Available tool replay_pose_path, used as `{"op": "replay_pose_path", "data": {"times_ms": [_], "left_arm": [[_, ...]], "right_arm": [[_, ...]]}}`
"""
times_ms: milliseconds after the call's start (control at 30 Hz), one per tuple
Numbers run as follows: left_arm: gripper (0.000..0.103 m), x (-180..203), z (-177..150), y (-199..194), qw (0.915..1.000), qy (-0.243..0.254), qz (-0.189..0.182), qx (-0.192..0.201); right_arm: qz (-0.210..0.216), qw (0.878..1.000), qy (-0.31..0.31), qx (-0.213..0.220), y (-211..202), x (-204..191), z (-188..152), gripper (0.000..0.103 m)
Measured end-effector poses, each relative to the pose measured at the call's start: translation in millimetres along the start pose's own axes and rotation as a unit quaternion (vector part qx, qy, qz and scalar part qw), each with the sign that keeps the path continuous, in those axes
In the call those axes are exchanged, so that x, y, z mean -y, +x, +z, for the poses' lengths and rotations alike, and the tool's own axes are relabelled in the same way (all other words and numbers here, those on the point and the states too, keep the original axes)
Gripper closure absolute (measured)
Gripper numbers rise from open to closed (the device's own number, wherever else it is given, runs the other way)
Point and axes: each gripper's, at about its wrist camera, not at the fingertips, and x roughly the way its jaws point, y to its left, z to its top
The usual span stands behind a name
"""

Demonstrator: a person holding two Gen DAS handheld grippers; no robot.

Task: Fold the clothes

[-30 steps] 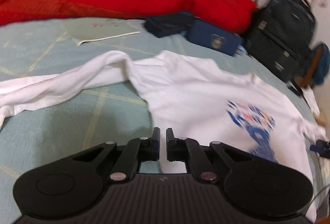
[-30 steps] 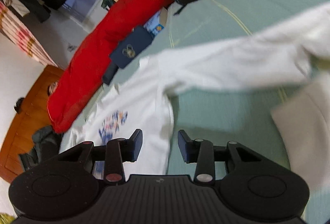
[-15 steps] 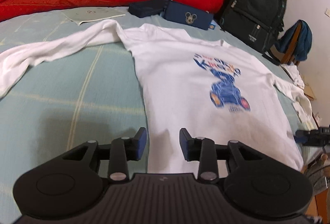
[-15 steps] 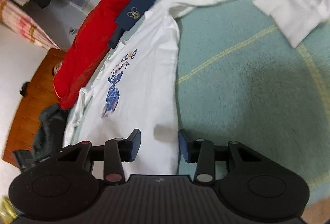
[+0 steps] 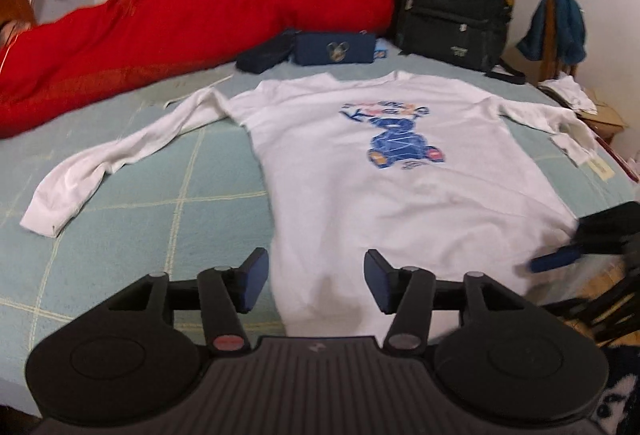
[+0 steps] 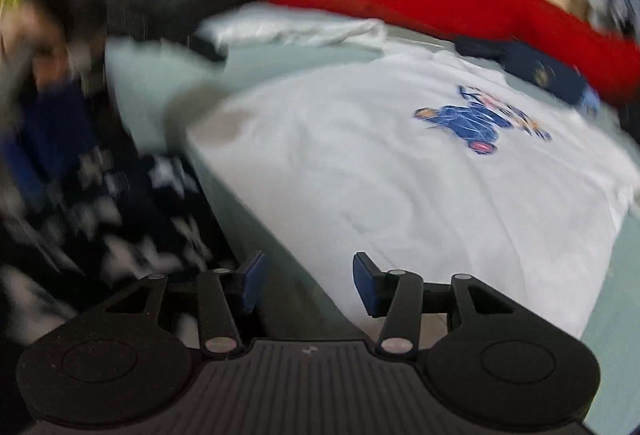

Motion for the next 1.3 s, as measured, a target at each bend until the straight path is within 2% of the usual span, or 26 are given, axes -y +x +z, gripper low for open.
{"op": "replay_pose_path", "data": {"times_ms": [167,233,267,300,333,367,400,467,533,633,700,833,900,1000,1067,1167,1300], "left_arm": [[0.045,7.5,-9.9,-8.3,0.9998,0.005,-0.017,0.011],[0.044,9.1,-11.9,-9.1,0.9997,0.006,-0.020,0.012],[0.044,10.1,-12.6,-8.6,0.9997,0.008,-0.020,0.012],[0.043,11.8,-13.4,-8.2,0.9995,0.013,-0.024,0.012],[0.041,13.7,-14.3,-7.8,0.9993,0.020,-0.028,0.013],[0.040,16.2,-15.5,-7.5,0.9990,0.028,-0.033,0.013],[0.038,19.9,-17.4,-6.8,0.9985,0.039,-0.038,0.012],[0.037,27.1,-20.6,-5.1,0.9974,0.059,-0.041,0.012],[0.037,33.7,-22.7,-3.4,0.9964,0.074,-0.039,0.011],[0.037,35.6,-22.1,0.7,0.9962,0.074,-0.044,0.007],[0.037,34.4,-20.6,4.6,0.9961,0.072,-0.051,0.002],[0.037,29.3,-15.2,12.7,0.9964,0.071,-0.046,-0.002],[0.037,19.0,-10.5,18.7,0.9973,0.055,-0.049,-0.001],[0.039,3.8,-5.3,34.3,0.9974,0.015,-0.071,-0.004],[0.039,-0.3,-6.2,50.2,0.9957,-0.003,-0.090,-0.019],[0.039,0.8,-17.7,73.6,0.9918,-0.016,-0.096,-0.083],[0.039,-5.7,-17.2,61.1,0.9913,-0.011,-0.108,-0.074]], "right_arm": [[-0.066,0.992,-0.103,-0.012,21.7,-18.3,-9.1,0.047],[-0.099,0.982,-0.161,-0.017,25.8,-28.9,-9.6,0.055],[-0.116,0.975,-0.189,-0.023,27.8,-32.6,-10.5,0.064],[-0.120,0.972,-0.199,-0.026,28.8,-33.7,-9.7,0.067],[-0.119,0.973,-0.194,-0.025,26.8,-32.3,-7.9,0.070],[-0.119,0.974,-0.190,-0.023,24.7,-30.9,-6.2,0.079],[-0.118,0.976,-0.183,-0.022,22.5,-29.1,-4.3,0.093],[-0.114,0.981,-0.159,-0.017,16.6,-23.1,0.4,0.093],[-0.092,0.986,-0.136,-0.017,11.6,-18.2,5.1,0.093],[-0.041,0.993,-0.107,-0.023,4.6,-12.9,8.9,0.093],[-0.010,0.996,-0.088,-0.033,5.8,-8.7,8.2,0.093],[0.013,0.999,-0.031,-0.028,-3.8,6.1,7.3,0.087],[0.018,1.000,0.001,0.000,-20.9,16.7,7.8,0.076],[0.008,0.997,0.069,0.043,-40.0,42.7,6.1,0.071],[-0.003,0.992,0.119,0.050,-38.2,62.2,0.4,0.068],[-0.024,0.987,0.157,0.039,-31.7,78.2,-8.3,0.067],[-0.017,0.983,0.175,0.050,-30.7,86.2,-9.6,0.065]]}}
